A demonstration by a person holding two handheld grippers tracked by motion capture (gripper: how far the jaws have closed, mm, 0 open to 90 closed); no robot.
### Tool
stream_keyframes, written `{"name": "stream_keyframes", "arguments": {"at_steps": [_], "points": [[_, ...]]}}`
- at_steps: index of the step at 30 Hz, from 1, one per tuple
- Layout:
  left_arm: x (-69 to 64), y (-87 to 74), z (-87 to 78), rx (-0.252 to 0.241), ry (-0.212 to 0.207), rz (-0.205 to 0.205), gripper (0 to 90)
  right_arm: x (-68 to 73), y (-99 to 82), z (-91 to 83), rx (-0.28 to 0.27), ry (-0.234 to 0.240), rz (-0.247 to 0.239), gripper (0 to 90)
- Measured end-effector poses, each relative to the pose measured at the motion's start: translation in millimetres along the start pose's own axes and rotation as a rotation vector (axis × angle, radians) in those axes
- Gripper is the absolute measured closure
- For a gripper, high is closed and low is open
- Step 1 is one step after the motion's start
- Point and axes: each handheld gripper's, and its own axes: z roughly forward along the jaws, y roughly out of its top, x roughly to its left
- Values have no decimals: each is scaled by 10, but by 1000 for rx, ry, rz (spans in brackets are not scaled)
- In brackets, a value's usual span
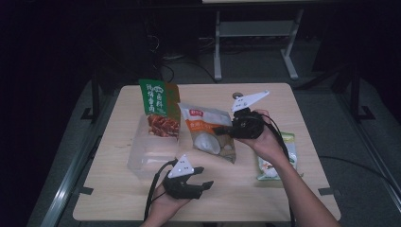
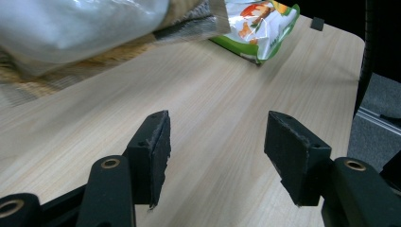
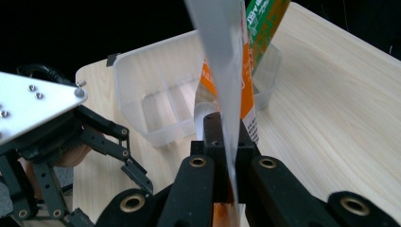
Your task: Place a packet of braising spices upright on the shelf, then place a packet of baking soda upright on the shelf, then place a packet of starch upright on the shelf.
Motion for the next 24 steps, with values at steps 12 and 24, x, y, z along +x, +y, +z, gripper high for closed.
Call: {"name": "stream_keyframes", "arguments": {"at_steps": [12, 24], "points": [[-1, -12, -15, -3, -6, -4, 375, 48, 212, 123, 2, 19, -42, 898], [0, -6, -26, -19, -10, -6, 366, 92, 379, 258, -7, 41, -63, 898]]}}
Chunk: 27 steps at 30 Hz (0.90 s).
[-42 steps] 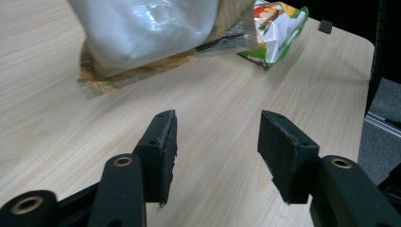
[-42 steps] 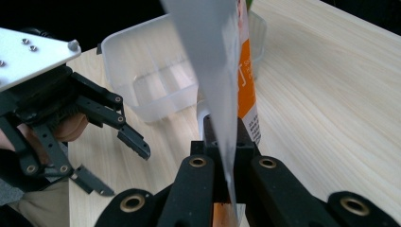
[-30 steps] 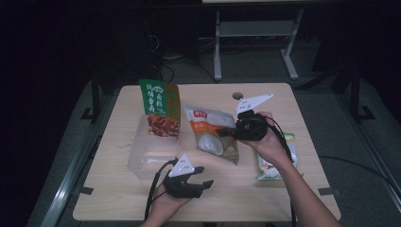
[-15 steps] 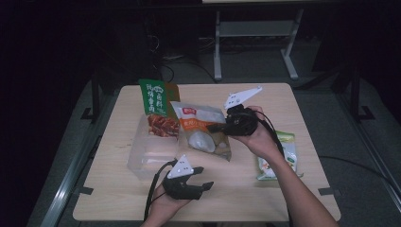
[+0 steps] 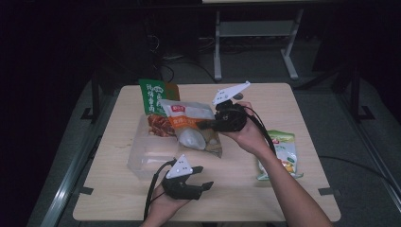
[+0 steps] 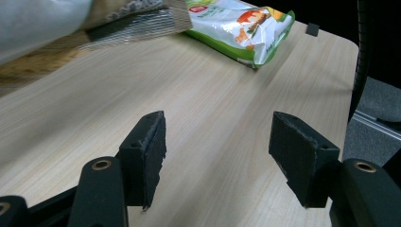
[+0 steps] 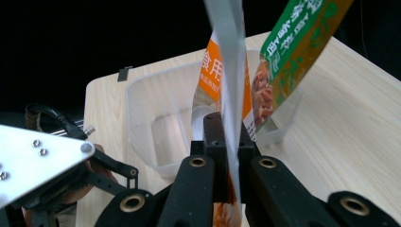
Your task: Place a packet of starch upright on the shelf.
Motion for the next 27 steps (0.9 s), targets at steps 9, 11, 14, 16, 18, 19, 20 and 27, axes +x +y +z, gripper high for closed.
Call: {"name": "stream_keyframes", "arguments": {"at_steps": [9, 11, 14, 16, 18, 19, 20, 27], "points": [[-4, -2, -18, 0, 2, 9, 364, 33, 136, 176, -5, 19, -22, 898], [0, -4, -17, 4, 0, 12, 363, 40, 167, 221, -8, 27, -26, 898], [-22, -10, -2, -3, -5, 0, 360, 39, 210, 292, -12, 35, -29, 898], [-20, -10, -6, 2, -3, 10, 359, 44, 249, 357, -14, 46, -34, 898], [-12, -9, -10, 1, -3, 14, 359, 49, 282, 412, -17, 50, -35, 898], [-12, -10, -14, 2, -3, 11, 359, 49, 298, 438, -18, 52, -38, 898], [-9, -10, -16, 3, -2, 12, 359, 46, 313, 462, -18, 54, -38, 898], [-13, -24, -10, -7, -2, 5, 355, 17, 366, 645, -33, 70, -13, 898]]}}
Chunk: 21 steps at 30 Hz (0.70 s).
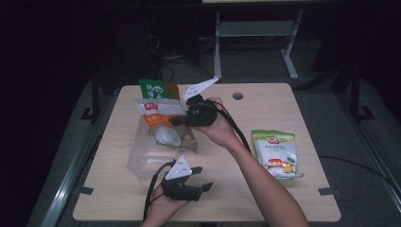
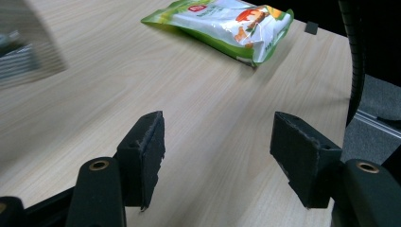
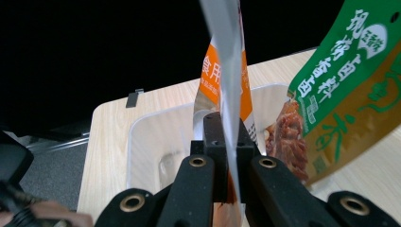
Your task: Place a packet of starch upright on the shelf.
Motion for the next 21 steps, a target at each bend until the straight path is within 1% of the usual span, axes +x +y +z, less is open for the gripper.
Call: {"name": "stream_keyframes", "arguments": {"at_steps": [2, 3, 4, 6, 7, 8, 11, 12, 14, 16, 21], "points": [[-2, -1, -4, 3, 0, 2, 355, -14, 8, 65, 3, -3, -11, 898], [-4, 0, -5, 4, 1, 6, 355, -15, 13, 91, 1, 0, -3, 898], [1, 2, -2, 5, 2, 11, 353, -28, 18, 131, 5, 4, -6, 898], [3, 3, 8, 5, 1, 3, 350, -35, 27, 202, 1, 16, 10, 898], [2, 4, 11, 5, 0, 5, 350, -48, 30, 243, -3, 17, 4, 898], [0, 4, 13, 5, 0, 6, 350, -52, 36, 281, 1, 24, 11, 898], [-8, 2, 8, -4, -1, -1, 350, -64, 78, 409, 8, 35, 1, 898], [-2, 3, -2, 3, -1, 6, 349, -65, 93, 443, 13, 33, -4, 898], [-8, 1, -9, -6, -2, -2, 349, -58, 112, 502, 9, 44, 9, 898], [-4, 1, -23, -6, 0, 5, 350, -65, 114, 566, 5, 50, 12, 898], [10, -3, -42, -10, 9, 0, 346, -106, 79, 719, 15, 67, 22, 898]]}}
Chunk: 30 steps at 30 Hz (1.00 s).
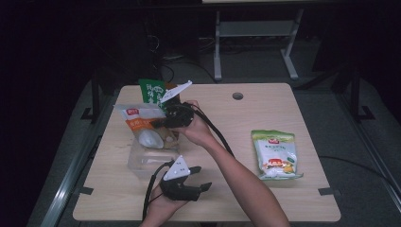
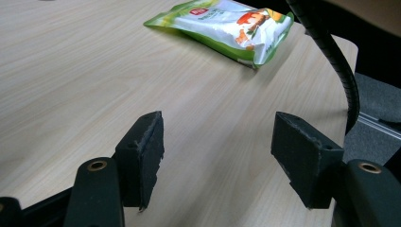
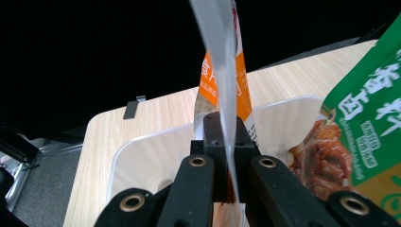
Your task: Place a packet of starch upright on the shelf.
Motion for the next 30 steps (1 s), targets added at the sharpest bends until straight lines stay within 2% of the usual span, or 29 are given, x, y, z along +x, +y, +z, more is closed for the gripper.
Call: {"name": "stream_keyframes", "arguments": {"at_steps": [10, 12, 16, 17, 21, 26, 30], "points": [[16, -16, 8, 5, 5, 11, 346, -78, -97, 175, 6, 19, 27, 898], [13, -22, 8, 7, 5, 3, 346, -86, -135, 209, 0, 23, 50, 898], [8, -24, 6, 7, 5, 2, 346, -116, -218, 272, -10, 31, 66, 897], [8, -25, 4, 7, 5, 3, 346, -121, -227, 271, -18, 41, 82, 897], [12, -30, 8, 10, 8, 3, 346, -147, -242, 253, -11, 24, 73, 883], [4, -33, 14, 12, 8, 3, 345, -155, -229, 185, -2, 22, 69, 813], [1, -31, 13, 13, 14, 5, 343, -150, -250, 109, 11, -5, 66, 795]]}}
